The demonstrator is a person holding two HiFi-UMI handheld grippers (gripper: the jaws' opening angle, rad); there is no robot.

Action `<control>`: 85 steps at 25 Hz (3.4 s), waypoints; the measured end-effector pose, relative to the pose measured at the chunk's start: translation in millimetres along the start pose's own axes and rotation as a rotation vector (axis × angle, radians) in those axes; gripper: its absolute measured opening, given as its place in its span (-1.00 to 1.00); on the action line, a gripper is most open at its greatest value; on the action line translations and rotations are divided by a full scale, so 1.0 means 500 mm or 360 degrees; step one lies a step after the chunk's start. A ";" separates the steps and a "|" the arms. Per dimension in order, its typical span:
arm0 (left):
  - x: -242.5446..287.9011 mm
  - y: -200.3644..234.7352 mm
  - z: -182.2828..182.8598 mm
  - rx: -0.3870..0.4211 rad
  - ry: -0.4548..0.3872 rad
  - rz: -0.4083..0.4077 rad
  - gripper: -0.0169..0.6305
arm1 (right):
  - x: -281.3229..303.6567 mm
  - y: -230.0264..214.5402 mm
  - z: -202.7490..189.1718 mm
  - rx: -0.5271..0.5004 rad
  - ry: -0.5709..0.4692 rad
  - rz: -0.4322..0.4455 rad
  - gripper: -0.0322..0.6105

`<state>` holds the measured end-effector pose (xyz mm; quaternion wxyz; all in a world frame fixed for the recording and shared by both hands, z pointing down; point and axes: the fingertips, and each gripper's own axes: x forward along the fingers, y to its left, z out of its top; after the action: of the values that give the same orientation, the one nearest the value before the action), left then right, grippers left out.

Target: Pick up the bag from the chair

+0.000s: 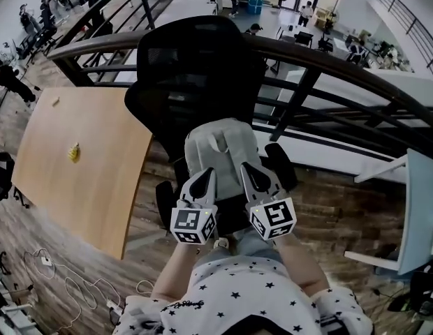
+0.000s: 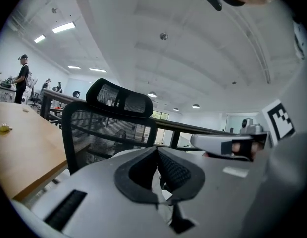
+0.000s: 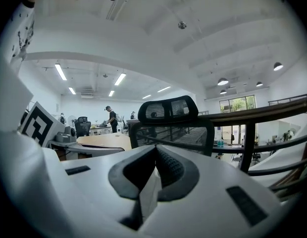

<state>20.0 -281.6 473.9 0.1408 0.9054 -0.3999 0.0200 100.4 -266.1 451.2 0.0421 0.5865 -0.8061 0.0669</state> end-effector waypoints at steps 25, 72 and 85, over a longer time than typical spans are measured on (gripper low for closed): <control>0.207 0.191 -0.222 0.0237 0.0384 0.0523 -0.50 | 0.263 -0.112 -0.278 -0.0442 0.0413 0.0371 -0.56; 0.243 0.106 0.020 0.0244 -0.0140 0.0433 -0.91 | 0.279 -0.070 -0.044 -0.0150 0.0047 0.0388 -0.91; 0.055 -0.053 0.074 0.0267 -0.0293 0.0361 -0.91 | 0.061 0.019 0.030 -0.0239 -0.0123 0.0325 -0.91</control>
<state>55.0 -294.4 436.1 0.0244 0.8611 -0.5076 -0.0139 82.1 -294.2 440.5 0.0478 0.4988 -0.8653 -0.0126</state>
